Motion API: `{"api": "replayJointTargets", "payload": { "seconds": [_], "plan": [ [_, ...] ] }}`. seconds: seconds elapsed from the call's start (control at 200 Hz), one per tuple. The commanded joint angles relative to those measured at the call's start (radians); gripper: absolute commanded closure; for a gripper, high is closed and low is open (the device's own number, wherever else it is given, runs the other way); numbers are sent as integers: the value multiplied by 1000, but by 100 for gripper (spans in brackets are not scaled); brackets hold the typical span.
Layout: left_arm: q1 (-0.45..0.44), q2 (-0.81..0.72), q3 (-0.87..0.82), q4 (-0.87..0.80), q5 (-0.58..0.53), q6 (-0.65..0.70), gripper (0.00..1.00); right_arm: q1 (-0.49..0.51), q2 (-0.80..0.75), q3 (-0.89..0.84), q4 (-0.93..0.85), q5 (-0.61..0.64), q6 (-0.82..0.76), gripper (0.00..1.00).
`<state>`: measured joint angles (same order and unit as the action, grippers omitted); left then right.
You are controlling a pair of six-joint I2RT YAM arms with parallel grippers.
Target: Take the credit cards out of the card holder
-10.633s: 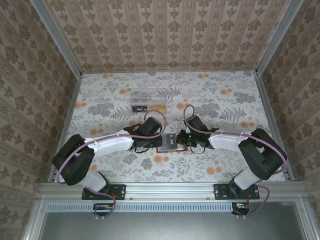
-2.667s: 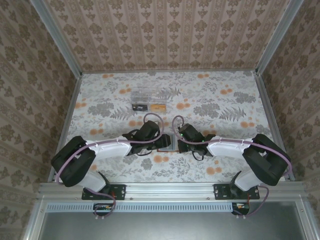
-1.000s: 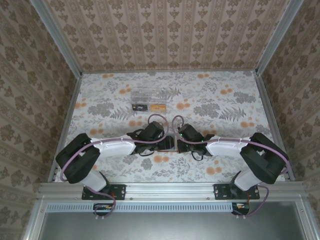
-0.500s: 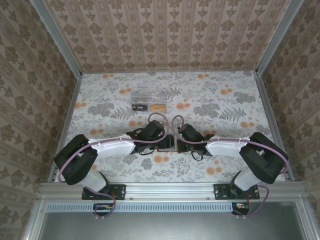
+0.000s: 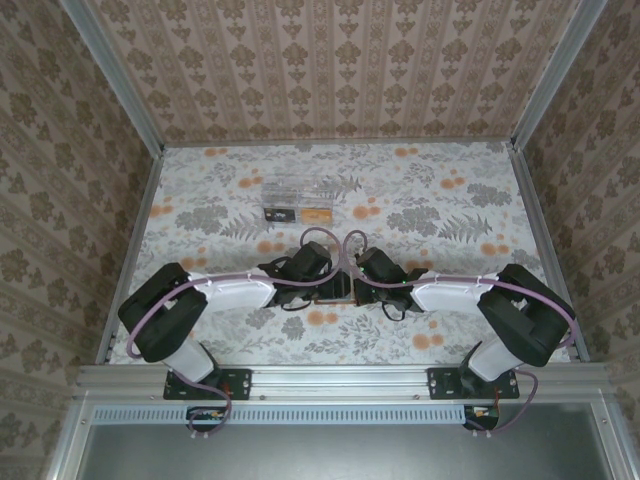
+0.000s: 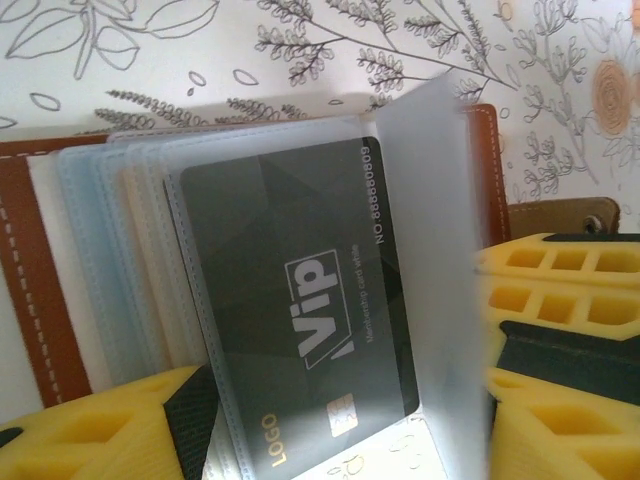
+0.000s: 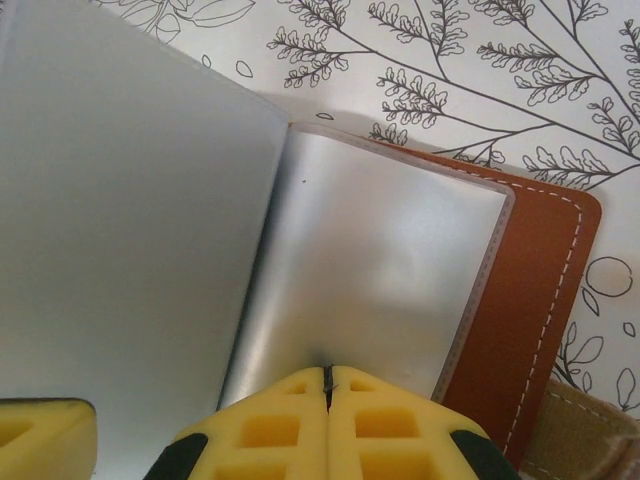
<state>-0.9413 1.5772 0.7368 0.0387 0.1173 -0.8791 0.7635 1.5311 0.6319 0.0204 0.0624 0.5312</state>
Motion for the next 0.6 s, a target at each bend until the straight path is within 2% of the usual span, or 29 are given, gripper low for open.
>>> {"api": "replayJointTargets", "payload": {
  "seconds": [0.0, 0.11, 0.275, 0.365, 0.595],
  "plan": [
    [-1, 30, 2, 59, 55, -16, 33, -3, 26, -2, -22, -28, 17, 93],
    [-1, 24, -2, 83, 72, -18, 30, -3, 29, -4, -22, -26, 17, 93],
    [1, 21, -5, 89, 79, -15, 9, -4, 24, -5, -20, -23, 23, 92],
    [2, 18, -8, 95, 82, -17, 2, -5, 16, -6, -20, -18, 29, 92],
    [8, 18, -16, 107, 91, -17, 0, -21, -64, -32, -31, 30, 58, 87]
  ]
}}
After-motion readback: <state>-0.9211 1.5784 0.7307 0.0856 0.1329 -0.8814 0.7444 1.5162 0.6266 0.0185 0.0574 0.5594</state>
